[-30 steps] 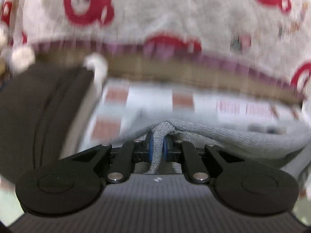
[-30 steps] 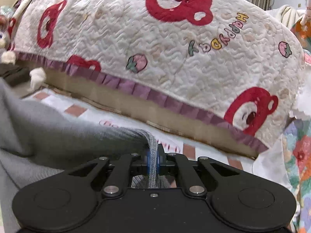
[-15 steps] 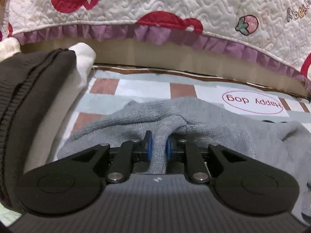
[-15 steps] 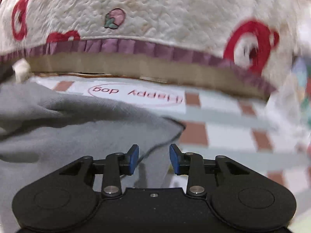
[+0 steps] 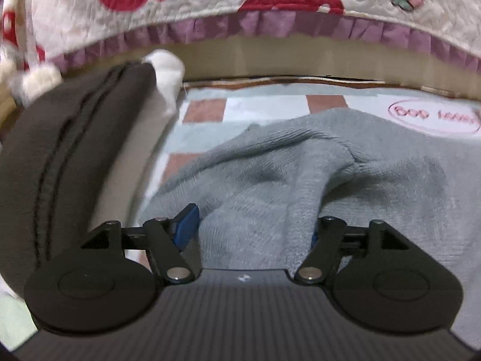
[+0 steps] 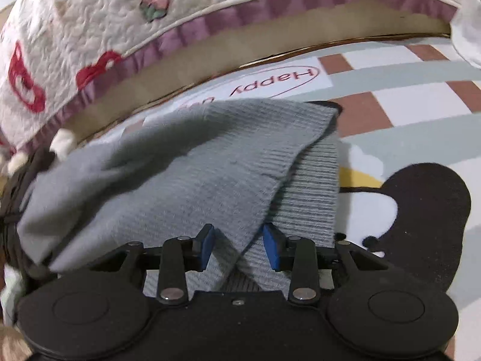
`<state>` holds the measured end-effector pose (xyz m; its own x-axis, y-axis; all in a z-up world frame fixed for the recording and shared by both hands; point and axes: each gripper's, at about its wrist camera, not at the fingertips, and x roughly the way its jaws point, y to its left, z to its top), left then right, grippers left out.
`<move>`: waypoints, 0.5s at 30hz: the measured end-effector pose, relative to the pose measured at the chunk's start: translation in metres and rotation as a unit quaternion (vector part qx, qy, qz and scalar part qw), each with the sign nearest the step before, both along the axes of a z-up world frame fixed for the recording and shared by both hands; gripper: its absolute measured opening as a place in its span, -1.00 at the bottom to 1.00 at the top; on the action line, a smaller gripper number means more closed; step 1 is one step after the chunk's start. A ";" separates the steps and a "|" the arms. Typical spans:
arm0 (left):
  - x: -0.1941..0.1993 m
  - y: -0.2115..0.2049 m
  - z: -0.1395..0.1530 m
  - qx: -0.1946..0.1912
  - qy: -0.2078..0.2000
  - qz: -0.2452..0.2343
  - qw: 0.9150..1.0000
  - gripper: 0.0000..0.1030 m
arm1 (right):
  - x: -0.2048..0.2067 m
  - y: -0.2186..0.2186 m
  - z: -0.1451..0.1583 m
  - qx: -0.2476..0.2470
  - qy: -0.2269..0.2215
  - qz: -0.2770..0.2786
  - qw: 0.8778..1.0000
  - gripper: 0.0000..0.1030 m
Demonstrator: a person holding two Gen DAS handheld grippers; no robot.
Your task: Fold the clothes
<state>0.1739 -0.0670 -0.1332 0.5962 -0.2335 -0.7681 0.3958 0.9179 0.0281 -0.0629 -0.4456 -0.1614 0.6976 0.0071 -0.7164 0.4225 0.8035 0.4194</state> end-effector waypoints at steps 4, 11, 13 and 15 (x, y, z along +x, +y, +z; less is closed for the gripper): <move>0.014 0.013 -0.014 -0.031 0.067 0.027 0.997 0.68 | 0.010 -0.009 0.003 -0.012 -0.012 0.003 1.000 0.14; 0.002 0.013 0.004 -0.031 -0.016 0.021 0.999 -0.62 | 0.022 -0.022 0.002 0.013 -0.075 0.023 0.997 -0.72; -0.007 0.006 0.013 -0.007 -0.068 0.020 0.997 -0.66 | 0.013 -0.011 0.019 -0.010 -0.121 0.042 0.992 -0.87; -0.013 0.006 0.021 -0.009 -0.097 0.026 0.995 -0.69 | 0.002 -0.002 0.037 -0.020 -0.163 0.058 0.985 -0.88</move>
<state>0.1608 -0.0611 -0.1125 0.7450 -0.2107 -0.6330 0.3358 0.9383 0.0829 -0.0611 -0.4471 -0.1246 0.8871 0.0766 -0.4552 0.1751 0.8566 0.4854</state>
